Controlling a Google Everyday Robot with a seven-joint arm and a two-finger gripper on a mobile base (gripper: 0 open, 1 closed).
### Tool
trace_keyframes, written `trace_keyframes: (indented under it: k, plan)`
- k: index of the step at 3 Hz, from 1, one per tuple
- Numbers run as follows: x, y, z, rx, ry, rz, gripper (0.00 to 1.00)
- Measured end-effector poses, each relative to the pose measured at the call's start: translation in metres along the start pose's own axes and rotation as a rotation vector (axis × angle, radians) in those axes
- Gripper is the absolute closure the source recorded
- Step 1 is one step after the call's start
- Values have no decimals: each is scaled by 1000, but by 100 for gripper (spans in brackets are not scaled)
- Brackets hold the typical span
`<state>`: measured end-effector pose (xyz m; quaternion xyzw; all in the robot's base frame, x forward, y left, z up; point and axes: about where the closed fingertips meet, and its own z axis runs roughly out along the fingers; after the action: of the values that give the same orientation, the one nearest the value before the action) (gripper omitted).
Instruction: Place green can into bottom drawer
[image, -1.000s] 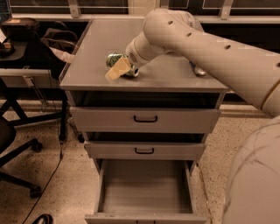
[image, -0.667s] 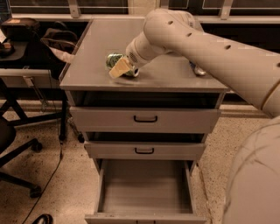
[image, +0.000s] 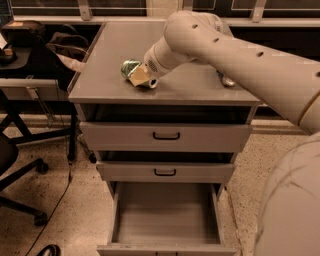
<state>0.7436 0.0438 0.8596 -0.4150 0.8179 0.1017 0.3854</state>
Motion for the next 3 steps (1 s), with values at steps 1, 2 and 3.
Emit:
trace_keyframes:
  k: [1,2,3]
  plan:
    - [0,0,0,0,0,0,96]
    - [-1,0,-2,0,-6,-2,100]
    - [-6,1,-7,0,-23,-9,100]
